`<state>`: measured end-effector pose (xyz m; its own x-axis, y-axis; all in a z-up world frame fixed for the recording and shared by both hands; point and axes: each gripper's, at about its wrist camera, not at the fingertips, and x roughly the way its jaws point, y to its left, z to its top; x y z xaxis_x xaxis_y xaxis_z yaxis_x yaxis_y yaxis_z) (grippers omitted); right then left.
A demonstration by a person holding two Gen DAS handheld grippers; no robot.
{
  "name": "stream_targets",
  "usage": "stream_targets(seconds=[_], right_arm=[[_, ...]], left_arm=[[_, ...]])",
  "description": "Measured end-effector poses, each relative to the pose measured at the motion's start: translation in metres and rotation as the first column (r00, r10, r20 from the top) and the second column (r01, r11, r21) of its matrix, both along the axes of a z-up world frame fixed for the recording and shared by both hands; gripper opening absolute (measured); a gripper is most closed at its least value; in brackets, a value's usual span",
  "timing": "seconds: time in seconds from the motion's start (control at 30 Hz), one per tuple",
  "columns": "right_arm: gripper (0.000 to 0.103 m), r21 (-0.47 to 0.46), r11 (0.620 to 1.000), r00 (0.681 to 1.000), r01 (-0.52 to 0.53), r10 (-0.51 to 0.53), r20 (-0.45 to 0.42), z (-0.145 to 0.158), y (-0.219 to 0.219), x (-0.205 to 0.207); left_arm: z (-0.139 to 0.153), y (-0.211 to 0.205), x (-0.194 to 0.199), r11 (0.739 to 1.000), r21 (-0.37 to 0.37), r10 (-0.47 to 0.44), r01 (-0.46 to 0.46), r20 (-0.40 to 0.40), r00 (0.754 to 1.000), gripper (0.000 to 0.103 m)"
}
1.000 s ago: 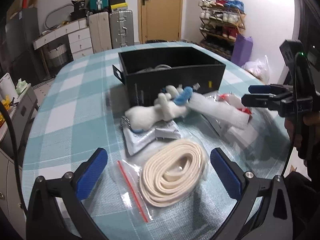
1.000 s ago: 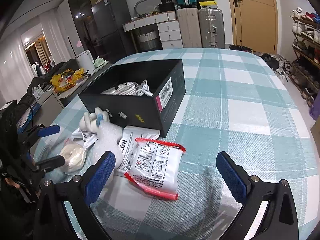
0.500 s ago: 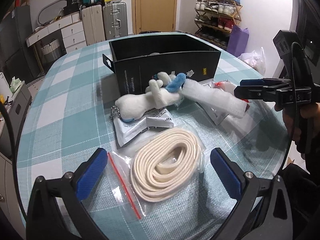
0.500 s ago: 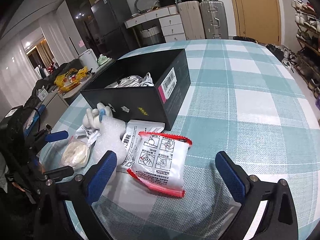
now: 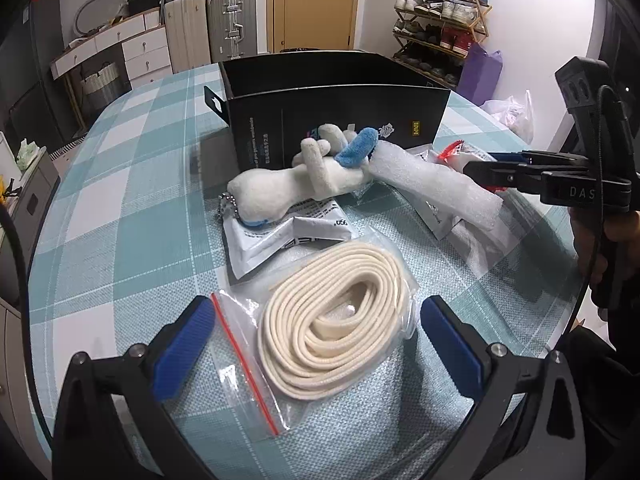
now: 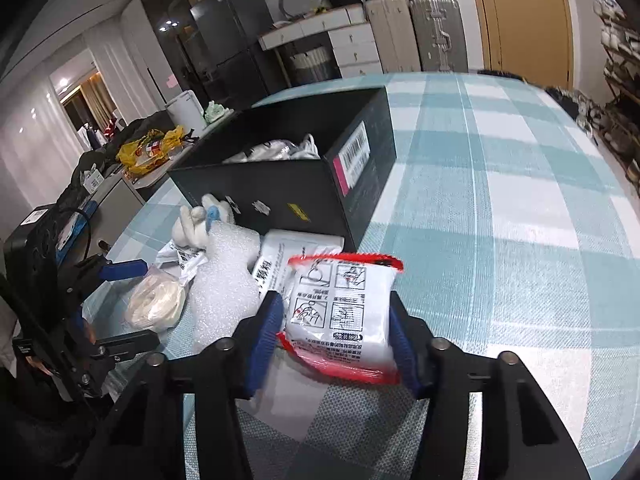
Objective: Organize soft objects
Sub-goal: 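Grasp the cream rope bag with the left gripper while the right grasps the red-edged packet, then carry both bags over the black box and release them inside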
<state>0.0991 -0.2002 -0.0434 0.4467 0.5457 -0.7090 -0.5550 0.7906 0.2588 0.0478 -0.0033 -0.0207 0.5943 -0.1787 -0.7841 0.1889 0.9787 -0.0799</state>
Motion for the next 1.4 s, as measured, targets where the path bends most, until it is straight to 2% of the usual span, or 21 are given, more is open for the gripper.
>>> stream_targets(seconds=[0.4, 0.57, 0.73, 0.9, 1.17, 1.4], right_arm=[[0.048, 0.061, 0.998, 0.995, 0.004, -0.01, 0.101, 0.02, -0.006, -0.008], [0.048, 0.076, 0.997, 0.993, -0.014, 0.004, 0.122, 0.024, -0.004, -0.012], [0.048, 0.085, 0.996, 0.99, -0.02, 0.008, 0.14, 0.029, -0.004, -0.016], [0.048, 0.095, 0.995, 0.988, -0.029, 0.014, 0.151, 0.03, -0.003, -0.018], [0.048, 0.117, 0.992, 0.983, -0.046, 0.025, 0.179, 0.036, -0.002, -0.023], [0.048, 0.129, 0.99, 0.979, -0.048, 0.021, 0.204, 0.042, -0.001, -0.027]], left_arm=[[-0.001, 0.002, -0.001, 1.0, -0.021, -0.004, 0.003, -0.019, 1.0, 0.099], [0.001, -0.001, -0.003, 1.0, 0.008, -0.006, 0.006, -0.005, 1.0, 0.087], [0.003, -0.007, -0.007, 0.998, 0.031, -0.051, 0.051, 0.013, 0.999, 0.054], [0.007, -0.006, -0.01, 0.997, 0.003, -0.082, 0.082, 0.019, 0.996, 0.04], [0.023, -0.002, -0.015, 0.993, -0.049, -0.1, 0.103, 0.06, 0.993, 0.038], [0.043, 0.004, -0.015, 0.995, -0.068, -0.068, 0.076, 0.111, 0.991, 0.038]])
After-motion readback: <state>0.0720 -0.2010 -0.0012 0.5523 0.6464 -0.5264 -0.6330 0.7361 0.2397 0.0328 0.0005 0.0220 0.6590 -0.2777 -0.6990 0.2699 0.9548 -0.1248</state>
